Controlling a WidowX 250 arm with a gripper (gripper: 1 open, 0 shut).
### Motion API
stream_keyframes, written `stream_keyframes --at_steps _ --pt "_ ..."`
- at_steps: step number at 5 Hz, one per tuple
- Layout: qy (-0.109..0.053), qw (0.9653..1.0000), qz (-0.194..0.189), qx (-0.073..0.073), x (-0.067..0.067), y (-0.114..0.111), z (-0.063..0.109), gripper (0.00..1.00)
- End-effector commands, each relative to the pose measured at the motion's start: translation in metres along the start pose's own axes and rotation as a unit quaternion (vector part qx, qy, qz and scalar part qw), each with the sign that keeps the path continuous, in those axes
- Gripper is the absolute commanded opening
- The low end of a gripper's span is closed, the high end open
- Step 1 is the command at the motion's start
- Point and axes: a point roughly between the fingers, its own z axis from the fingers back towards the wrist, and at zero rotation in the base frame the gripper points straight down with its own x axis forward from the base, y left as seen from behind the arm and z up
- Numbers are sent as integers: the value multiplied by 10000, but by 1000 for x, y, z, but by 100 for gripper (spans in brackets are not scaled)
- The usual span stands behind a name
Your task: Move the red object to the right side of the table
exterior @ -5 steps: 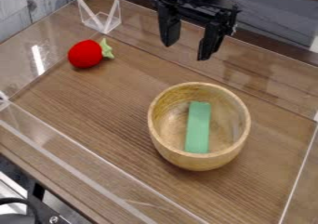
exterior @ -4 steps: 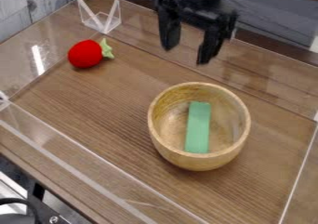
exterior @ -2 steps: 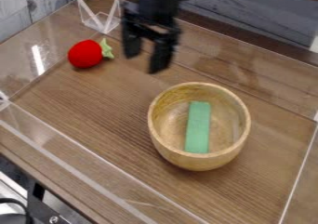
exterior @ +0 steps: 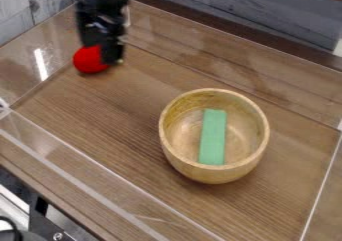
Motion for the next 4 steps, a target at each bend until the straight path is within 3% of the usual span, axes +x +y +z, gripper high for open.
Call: stream_keyframes --at_steps 1,4 --pt "-339 9987 -336 167 0 30 6 100" --pt "-445 9980 -444 115 17 47 -21 100"
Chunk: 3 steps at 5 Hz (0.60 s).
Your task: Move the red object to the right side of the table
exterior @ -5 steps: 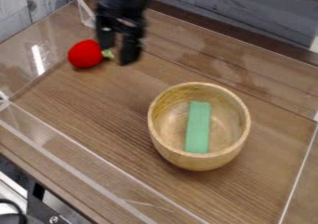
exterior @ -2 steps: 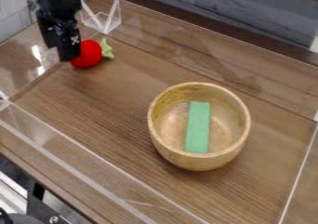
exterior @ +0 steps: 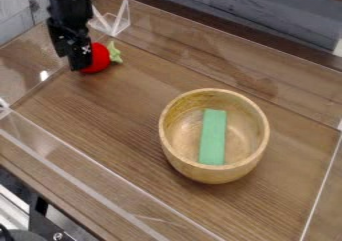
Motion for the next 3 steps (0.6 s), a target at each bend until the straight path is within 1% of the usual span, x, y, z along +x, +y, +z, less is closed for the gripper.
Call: stream_keyframes --at_steps 1,3 --pt "-187 9995 -31 237 13 10 11 100" --pt "-180 9996 -51 195 20 15 3 100"
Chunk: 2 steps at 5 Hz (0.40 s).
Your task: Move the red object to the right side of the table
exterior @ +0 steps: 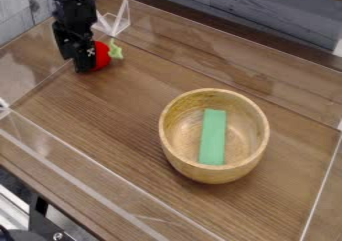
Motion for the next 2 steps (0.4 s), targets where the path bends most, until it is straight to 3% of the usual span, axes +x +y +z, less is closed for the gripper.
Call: stream_keyframes --at_steps 1,2 --pt "-187 9996 -37 206 11 7 14 100" --pt "-196 9996 -54 178 14 7 12 100"
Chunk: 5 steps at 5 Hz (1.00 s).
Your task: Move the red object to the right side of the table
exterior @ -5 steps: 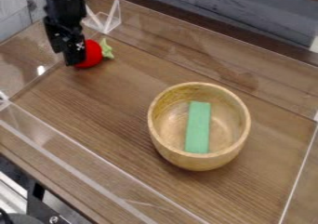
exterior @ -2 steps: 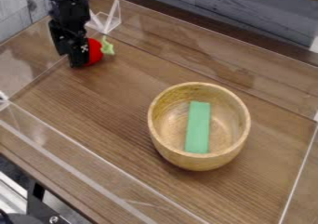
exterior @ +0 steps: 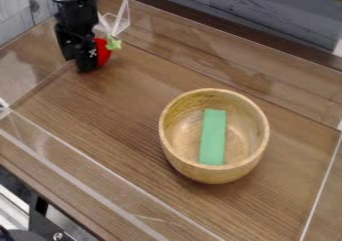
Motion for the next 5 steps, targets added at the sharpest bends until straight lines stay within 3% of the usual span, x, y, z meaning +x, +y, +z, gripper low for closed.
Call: stream_keyframes --at_steps 1,4,5 --pt "-196 9996 -68 172 11 4 15 100" --pt "-220 9997 -66 104 17 13 7 100" --pt "-223 9997 -34 80 17 17 5 0"
